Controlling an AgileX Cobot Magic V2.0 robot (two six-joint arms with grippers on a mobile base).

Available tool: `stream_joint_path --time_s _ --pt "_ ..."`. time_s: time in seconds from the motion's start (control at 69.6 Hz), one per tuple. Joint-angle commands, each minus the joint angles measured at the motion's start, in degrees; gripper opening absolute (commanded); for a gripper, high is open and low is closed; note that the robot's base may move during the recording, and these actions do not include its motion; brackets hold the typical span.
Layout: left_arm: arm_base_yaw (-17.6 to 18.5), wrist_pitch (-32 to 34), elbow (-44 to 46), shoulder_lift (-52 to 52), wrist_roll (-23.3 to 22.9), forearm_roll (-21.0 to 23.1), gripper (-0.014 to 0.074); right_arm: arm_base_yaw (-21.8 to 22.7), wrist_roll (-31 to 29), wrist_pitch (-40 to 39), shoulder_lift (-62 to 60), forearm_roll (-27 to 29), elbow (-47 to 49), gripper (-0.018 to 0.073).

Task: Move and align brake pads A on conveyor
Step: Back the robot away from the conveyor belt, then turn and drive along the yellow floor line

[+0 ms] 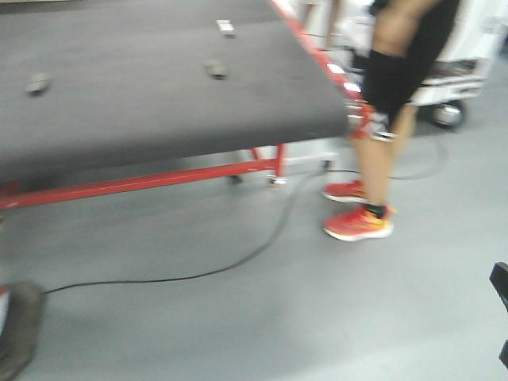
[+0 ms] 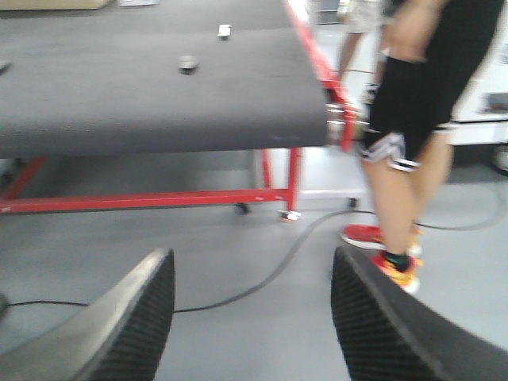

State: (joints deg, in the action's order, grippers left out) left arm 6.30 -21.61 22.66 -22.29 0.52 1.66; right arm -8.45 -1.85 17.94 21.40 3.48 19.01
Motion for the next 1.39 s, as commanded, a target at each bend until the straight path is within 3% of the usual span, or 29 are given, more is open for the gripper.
stream_joint_path --time_s 0.0,1.379 --pt "0.2 4.1 1.4 -0.3 -0.1 0.0 0.0491 0.2 -0.2 -4.2 0.3 -0.1 1.5 0.0413" --pt "0.2 4.1 1.4 -0.3 -0.1 0.0 0.0491 0.2 -0.2 -4.0 0.3 -0.1 1.5 0.0413"
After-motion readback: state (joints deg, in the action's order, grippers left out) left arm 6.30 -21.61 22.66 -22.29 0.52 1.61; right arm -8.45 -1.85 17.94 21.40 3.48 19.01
